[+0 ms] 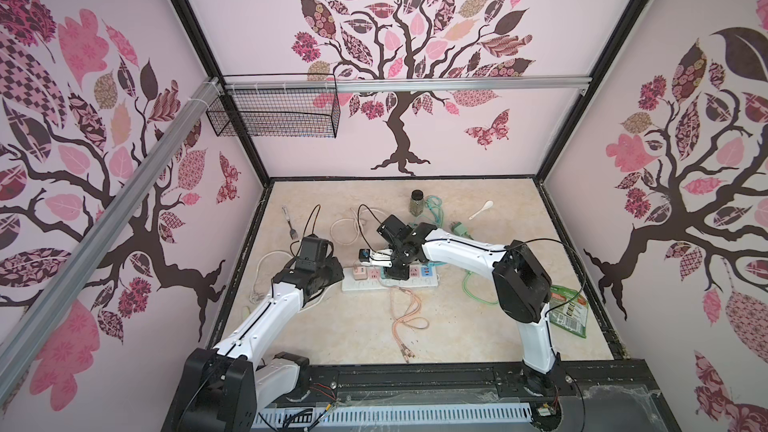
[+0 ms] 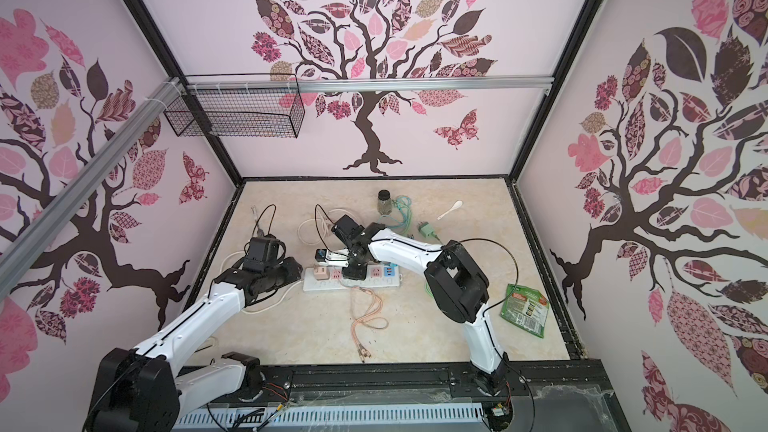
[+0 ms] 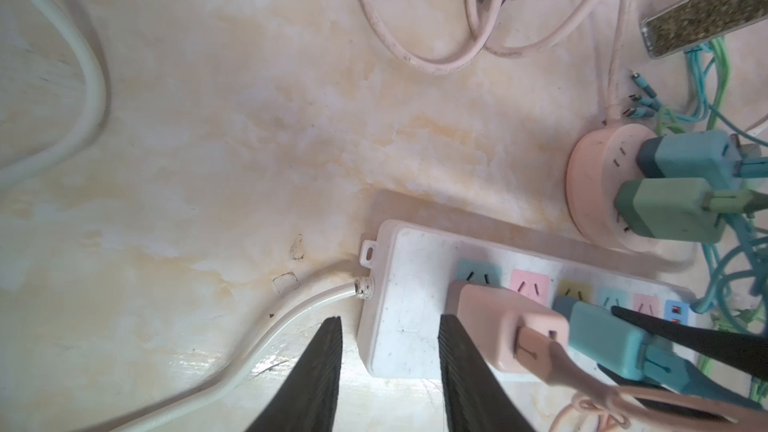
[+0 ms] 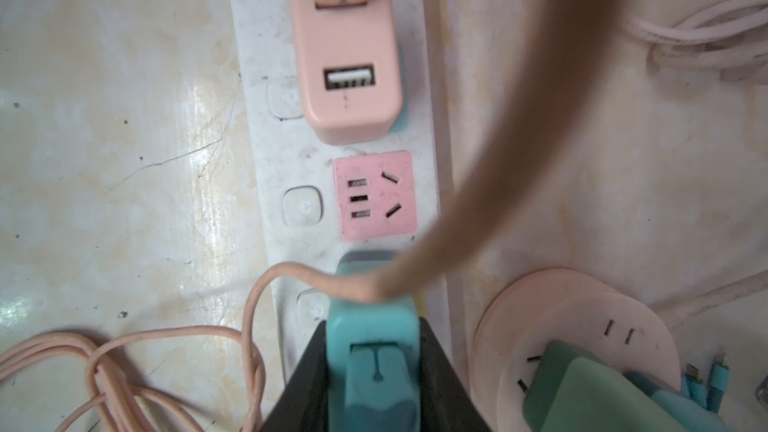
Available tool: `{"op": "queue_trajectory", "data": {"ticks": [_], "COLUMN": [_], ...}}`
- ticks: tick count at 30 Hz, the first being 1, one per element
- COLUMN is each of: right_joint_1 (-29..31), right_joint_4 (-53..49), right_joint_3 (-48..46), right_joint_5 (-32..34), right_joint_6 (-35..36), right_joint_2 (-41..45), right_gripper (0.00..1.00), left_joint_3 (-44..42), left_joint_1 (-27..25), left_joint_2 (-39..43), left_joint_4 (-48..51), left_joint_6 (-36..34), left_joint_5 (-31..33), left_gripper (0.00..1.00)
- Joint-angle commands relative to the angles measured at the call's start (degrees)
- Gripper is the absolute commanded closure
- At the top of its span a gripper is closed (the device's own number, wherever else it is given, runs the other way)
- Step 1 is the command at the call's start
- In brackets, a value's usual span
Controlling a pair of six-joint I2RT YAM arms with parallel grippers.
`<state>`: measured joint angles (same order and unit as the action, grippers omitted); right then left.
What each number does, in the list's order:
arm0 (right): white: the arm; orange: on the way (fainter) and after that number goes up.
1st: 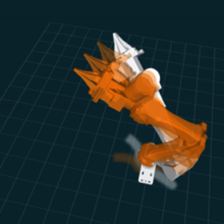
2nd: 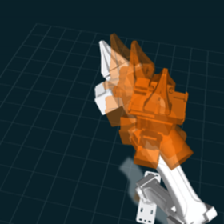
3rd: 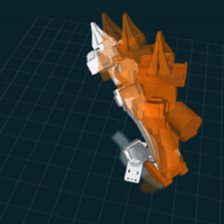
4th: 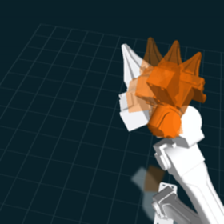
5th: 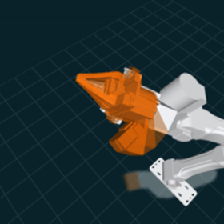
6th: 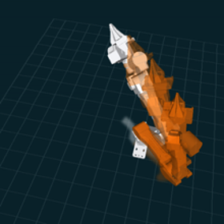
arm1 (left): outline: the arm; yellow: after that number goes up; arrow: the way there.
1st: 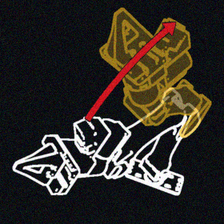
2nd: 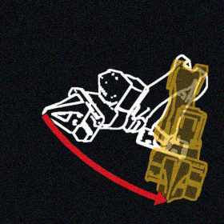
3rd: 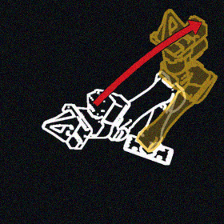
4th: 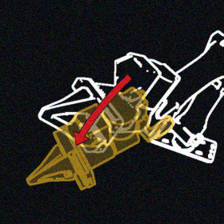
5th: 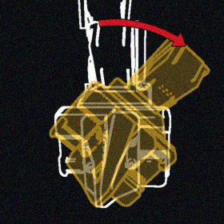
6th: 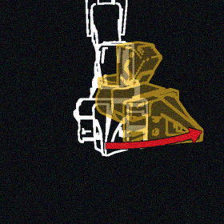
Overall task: Insert the plug
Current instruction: 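Lower the teal charger cube into a strip socket with the right gripper, then open the right gripper and lift it off the plugged teal cube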
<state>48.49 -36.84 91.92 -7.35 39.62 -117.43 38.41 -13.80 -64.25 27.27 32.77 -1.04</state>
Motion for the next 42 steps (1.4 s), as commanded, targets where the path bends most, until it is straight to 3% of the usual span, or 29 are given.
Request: {"op": "queue_trajectory", "data": {"ticks": [1, 16, 32, 42], "right_joint_1": [-1.4, -1.4, -1.7, -7.2], "right_joint_4": [0.2, -0.1, 2.7, 11.9], "right_joint_3": [-0.9, -2.0, -13.9, -20.9], "right_joint_5": [6.2, 1.5, -3.0, -2.6], "right_joint_6": [-2.3, -5.6, -8.0, -15.3], "right_joint_2": [-0.8, 6.6, 20.1, 27.9], "right_gripper": [0.73, 0.55, 0.55, 0.54], "left_joint_3": [3.0, 6.0, 8.1, 8.2], "left_joint_1": [0.2, 0.3, 0.4, 0.4], "left_joint_2": [2.1, 4.5, 3.6, 5.0], "left_joint_4": [2.8, 6.3, 6.3, 6.4], "left_joint_6": [-0.8, -3.2, -5.7, -5.9], "left_joint_5": [1.7, 3.0, 2.6, 1.8], "left_gripper": [0.56, 0.50, 0.46, 0.46]}}
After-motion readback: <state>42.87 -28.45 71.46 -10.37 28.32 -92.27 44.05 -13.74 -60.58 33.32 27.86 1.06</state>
